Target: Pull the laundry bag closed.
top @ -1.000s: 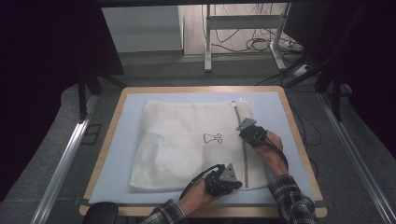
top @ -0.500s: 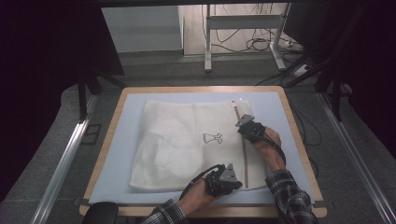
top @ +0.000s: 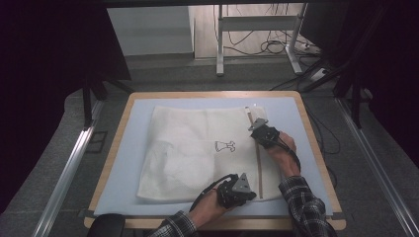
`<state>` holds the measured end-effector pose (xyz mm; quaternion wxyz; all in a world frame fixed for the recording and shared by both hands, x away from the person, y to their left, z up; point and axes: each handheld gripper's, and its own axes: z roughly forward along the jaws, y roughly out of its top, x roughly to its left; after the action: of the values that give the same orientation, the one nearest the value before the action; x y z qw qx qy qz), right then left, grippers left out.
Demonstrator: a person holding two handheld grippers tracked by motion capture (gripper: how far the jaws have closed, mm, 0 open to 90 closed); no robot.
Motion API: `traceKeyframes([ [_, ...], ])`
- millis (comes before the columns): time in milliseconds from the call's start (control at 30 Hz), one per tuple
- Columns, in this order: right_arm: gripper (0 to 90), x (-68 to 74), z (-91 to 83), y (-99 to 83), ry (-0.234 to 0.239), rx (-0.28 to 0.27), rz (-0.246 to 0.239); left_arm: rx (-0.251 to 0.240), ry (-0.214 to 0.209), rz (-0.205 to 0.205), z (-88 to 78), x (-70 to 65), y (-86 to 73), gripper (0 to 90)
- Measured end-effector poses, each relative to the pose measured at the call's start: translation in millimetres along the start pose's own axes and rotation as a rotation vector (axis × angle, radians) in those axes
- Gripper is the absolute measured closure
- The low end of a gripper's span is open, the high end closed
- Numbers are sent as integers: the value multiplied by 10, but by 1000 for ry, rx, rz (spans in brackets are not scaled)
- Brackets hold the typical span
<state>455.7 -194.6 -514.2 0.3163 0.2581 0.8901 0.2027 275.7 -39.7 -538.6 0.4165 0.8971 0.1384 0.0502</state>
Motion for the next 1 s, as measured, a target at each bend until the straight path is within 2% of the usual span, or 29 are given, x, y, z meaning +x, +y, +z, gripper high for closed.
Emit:
traceKeyframes([
  [1000, 849, -132, 200, 125, -18, 2, 33, -1, 0, 0, 0, -1, 0, 897],
])
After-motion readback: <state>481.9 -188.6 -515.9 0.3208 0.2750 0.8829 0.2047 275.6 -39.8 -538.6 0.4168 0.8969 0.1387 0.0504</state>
